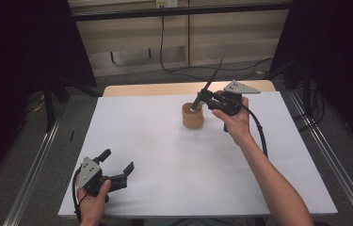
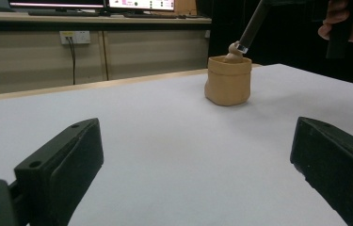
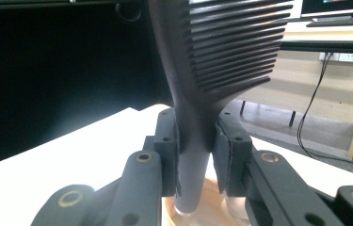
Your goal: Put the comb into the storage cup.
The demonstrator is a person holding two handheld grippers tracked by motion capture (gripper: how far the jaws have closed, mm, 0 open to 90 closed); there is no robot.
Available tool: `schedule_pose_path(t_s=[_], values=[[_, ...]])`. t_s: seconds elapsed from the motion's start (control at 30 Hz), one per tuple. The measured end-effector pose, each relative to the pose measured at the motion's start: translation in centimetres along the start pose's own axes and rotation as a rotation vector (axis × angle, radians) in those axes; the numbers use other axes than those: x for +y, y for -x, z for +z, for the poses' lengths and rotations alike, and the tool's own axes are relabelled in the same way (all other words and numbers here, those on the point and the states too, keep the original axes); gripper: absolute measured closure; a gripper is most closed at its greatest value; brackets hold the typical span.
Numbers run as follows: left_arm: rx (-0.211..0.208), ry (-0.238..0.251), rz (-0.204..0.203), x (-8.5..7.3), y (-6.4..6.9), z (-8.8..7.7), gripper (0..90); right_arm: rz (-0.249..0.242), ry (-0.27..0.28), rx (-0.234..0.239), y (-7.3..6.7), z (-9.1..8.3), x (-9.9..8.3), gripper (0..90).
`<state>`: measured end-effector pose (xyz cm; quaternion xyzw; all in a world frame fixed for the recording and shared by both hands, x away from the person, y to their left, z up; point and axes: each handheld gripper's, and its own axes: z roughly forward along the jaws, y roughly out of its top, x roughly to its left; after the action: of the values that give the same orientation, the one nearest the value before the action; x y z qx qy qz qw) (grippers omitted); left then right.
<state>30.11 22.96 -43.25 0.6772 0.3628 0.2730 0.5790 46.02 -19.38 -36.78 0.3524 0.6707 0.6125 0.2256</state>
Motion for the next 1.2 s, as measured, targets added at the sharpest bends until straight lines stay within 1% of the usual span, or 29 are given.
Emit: schedule_pose_path(t_s=[0.13, 0.17, 0.23, 0.47, 0.5, 0.63, 0.7, 0.77, 0.8, 0.87, 1.0, 1.2], values=[[0.000, -0.001, 0.005, 0.0, 0.0, 0.0, 3.1, 0.003, -0.001, -0.004, 0.2, 0.3, -0.3, 73.0], [0.000, -0.002, 0.006, 0.0, 0.0, 0.0, 3.2, -0.003, -0.005, -0.009, 0.2, 0.3, -0.4, 73.0], [-0.001, -0.001, 0.006, 0.0, 0.0, 0.0, 3.2, 0.001, -0.010, -0.006, 0.3, 0.5, -0.6, 73.0], [0.000, 0.000, 0.002, 0.0, -0.1, -0.1, 3.1, -0.005, -0.017, -0.009, 0.4, 1.0, -1.3, 73.0], [0.001, 0.000, 0.007, 0.0, -0.1, -0.1, 3.1, -0.003, -0.021, -0.006, 0.4, 1.0, -1.4, 73.0], [0.001, 0.003, 0.001, 0.0, -0.1, -0.1, 3.1, 0.000, -0.024, -0.003, 0.2, 1.0, -1.8, 73.0], [0.001, 0.000, 0.008, 0.0, -0.1, -0.1, 3.1, 0.000, -0.026, -0.006, 0.3, 1.0, -2.0, 73.0], [-0.001, 0.002, 0.004, 0.0, -0.1, -0.1, 3.1, 0.003, -0.028, -0.008, 0.4, 0.9, -2.2, 73.0], [-0.002, 0.002, 0.004, 0.0, -0.1, 0.0, 3.1, 0.012, -0.025, -0.007, 0.3, 0.9, -2.3, 73.0], [-0.003, 0.001, 0.001, 0.0, -0.1, 0.0, 3.1, 0.007, -0.022, -0.003, 0.3, 0.9, -2.4, 73.0], [0.000, 0.003, 0.005, 0.1, -0.1, -0.1, 3.1, 0.006, -0.034, -0.001, 0.1, 1.0, -2.8, 73.0], [0.000, 0.000, 0.008, 0.1, -0.2, -0.1, 3.1, 0.003, -0.042, -0.010, 0.1, 1.2, -3.0, 73.0]])
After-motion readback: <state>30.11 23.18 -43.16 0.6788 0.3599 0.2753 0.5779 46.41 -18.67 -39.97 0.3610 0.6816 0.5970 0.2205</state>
